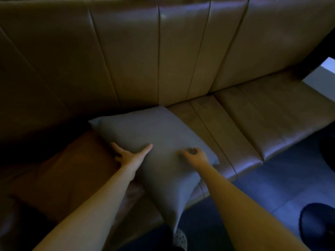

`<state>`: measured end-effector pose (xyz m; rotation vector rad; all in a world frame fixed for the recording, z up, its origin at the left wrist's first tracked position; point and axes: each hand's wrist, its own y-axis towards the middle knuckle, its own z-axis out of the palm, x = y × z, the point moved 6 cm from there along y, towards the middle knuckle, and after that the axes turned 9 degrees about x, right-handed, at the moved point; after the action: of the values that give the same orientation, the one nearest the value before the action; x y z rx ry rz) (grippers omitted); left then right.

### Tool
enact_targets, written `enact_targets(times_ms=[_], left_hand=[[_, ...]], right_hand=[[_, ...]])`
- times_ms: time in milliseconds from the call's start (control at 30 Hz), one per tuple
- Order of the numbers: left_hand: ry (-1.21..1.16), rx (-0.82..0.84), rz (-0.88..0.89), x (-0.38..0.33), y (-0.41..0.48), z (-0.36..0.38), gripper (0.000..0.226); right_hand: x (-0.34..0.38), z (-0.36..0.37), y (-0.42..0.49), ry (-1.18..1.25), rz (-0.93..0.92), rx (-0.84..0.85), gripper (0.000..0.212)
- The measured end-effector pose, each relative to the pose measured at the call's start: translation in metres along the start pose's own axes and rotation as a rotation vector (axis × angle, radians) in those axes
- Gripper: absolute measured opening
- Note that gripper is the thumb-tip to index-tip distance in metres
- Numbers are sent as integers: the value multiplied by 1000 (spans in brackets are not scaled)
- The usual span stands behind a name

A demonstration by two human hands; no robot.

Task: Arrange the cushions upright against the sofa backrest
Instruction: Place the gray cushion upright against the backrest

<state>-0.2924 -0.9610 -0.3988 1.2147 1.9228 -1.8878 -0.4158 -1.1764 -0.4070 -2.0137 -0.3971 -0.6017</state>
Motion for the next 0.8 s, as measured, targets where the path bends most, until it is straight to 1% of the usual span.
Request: enact_targets(times_ms=[100, 200, 300, 433, 533, 700, 800], left_hand=[[-50, -99, -6, -2, 2, 9, 140], [-85, -150, 22, 0, 8, 10, 142], [-125, -165, 59, 3, 15, 7, 144], [-139, -180, 127, 2, 17, 7, 142], [-169, -187, 178, 1, 17, 8, 139], [-216, -203, 258, -3, 9, 11, 133], [-198, -176, 294, -12, 3, 26, 132]], right_hand=[[-12, -22, 41, -51, -23, 49, 84], [-19, -40, 76, -71, -27, 80, 92], [-24, -48, 104, -77, 0, 118, 108], [-32, -52, 133, -77, -4, 167, 139], [-39, -53, 151, -45, -10, 195, 140], [-35, -57, 142, 0, 1, 180, 144], [-40, -66, 138, 15, 43, 197, 147]])
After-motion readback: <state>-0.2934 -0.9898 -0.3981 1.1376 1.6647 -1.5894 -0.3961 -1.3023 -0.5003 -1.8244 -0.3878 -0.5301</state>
